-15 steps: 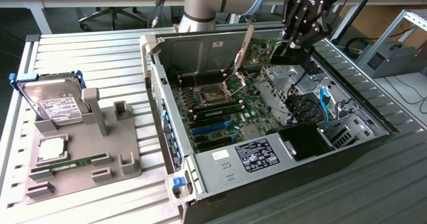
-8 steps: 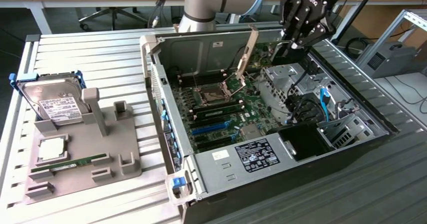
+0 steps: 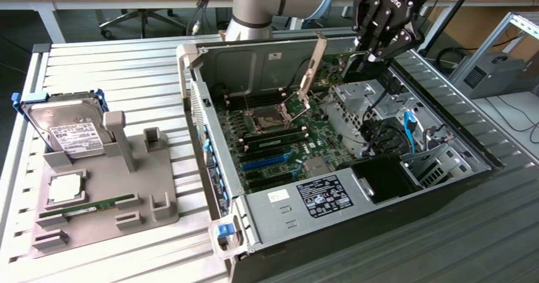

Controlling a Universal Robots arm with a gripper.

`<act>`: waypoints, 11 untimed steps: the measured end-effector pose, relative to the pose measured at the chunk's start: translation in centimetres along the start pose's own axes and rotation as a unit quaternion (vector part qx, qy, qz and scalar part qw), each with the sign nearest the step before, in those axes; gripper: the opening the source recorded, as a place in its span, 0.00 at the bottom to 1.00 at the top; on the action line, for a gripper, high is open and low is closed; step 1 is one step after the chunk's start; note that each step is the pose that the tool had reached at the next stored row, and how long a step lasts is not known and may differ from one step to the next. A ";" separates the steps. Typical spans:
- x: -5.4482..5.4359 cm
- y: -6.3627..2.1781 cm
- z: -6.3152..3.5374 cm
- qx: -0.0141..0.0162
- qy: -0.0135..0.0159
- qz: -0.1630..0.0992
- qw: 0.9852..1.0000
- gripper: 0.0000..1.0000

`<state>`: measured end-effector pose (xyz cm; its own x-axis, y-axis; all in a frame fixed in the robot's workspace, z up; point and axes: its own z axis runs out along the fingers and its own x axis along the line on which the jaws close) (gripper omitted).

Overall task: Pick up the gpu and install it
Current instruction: 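Insert the gpu into the slot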

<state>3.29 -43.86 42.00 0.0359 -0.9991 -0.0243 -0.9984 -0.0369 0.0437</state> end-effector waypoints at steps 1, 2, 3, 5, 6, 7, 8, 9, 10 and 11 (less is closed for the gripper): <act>0.0 0.06 0.01 0.001 0.000 -0.001 1.000 0.27; 0.0 0.11 0.02 0.002 0.000 -0.001 1.000 0.27; -0.1 0.22 0.03 0.004 0.000 -0.002 1.000 0.27; -0.1 0.44 0.06 0.005 0.000 -0.003 1.000 0.27; -0.1 0.66 0.07 0.005 0.000 -0.003 1.000 0.27; -0.2 0.88 0.08 0.005 0.000 -0.003 1.000 0.27; -0.2 1.02 0.09 0.005 0.000 -0.003 1.000 0.27; -0.2 1.15 0.09 0.005 0.000 -0.004 1.000 0.27; -0.2 1.26 0.10 0.005 0.000 -0.004 1.000 0.27; -0.3 1.35 0.11 0.005 0.000 -0.004 1.000 0.27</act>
<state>1.93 -43.64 41.97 0.0436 -0.9988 -0.0238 -0.9985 -0.0444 0.0330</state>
